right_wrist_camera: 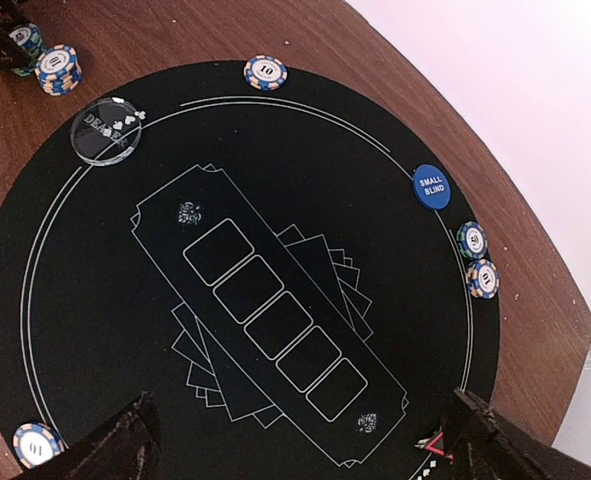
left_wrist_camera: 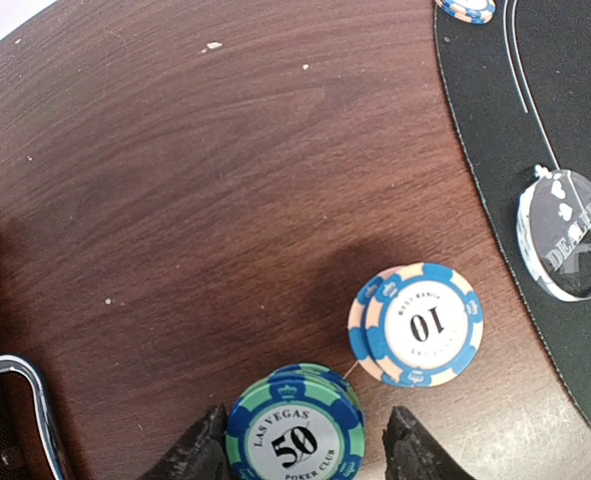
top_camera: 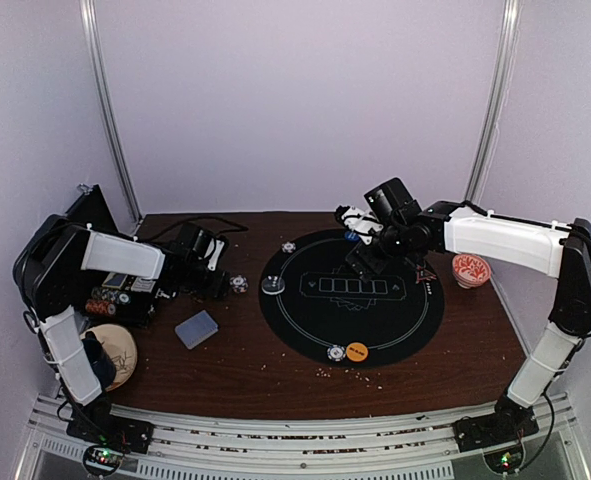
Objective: Distribute texas hold em gaming equipment
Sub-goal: Pick up the pile of poker chips from the pile of poker chips.
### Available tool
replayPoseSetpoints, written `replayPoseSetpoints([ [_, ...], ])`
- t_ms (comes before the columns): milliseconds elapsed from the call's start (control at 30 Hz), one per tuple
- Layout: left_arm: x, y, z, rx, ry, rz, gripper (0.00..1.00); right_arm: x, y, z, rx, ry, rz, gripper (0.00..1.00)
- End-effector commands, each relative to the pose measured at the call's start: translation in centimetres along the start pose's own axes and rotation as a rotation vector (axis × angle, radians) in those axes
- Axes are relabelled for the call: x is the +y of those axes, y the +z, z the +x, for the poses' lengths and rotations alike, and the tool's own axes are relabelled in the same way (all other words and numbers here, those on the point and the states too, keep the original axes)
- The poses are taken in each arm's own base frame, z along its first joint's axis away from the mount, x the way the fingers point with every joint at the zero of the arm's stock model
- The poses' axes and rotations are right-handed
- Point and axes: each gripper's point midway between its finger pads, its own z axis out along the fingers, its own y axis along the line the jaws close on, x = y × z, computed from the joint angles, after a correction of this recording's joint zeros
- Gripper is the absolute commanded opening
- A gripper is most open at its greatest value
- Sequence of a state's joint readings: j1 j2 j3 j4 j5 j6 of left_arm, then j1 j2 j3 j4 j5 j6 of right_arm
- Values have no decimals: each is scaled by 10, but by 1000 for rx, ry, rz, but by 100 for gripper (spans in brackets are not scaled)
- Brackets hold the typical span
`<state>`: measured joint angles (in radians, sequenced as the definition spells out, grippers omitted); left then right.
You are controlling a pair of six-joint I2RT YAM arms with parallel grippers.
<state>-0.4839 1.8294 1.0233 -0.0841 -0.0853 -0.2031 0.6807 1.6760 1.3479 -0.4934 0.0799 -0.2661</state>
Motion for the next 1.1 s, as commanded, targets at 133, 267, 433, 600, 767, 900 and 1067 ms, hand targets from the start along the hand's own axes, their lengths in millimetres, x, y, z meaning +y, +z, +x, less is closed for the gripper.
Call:
replayPoseSetpoints([
  [133,3,-1,-12,-26,-15,-6,43,-3,-5,-4,-25,1,24,100],
  [267,5,-2,-13,-29,-16,-15,37,-3,-6,-4,-26,2,26,100],
  [433,6,-8,-19,-50,-21,-24,31,-4,-6,-4,-26,2,32,100],
  [600,8,-23,-31,-96,-33,-28,27,-5,-7,-5,-29,3,36,100],
  [767,5,-38,-44,-146,-45,-7,25,-7,-7,-6,-30,9,44,100],
  [900,-6,-42,-56,-165,-34,19,25,-12,-8,-7,-36,23,70,100],
  [1067,-27,-37,-73,-170,-6,46,25,-20,-10,-8,-43,38,109,100],
])
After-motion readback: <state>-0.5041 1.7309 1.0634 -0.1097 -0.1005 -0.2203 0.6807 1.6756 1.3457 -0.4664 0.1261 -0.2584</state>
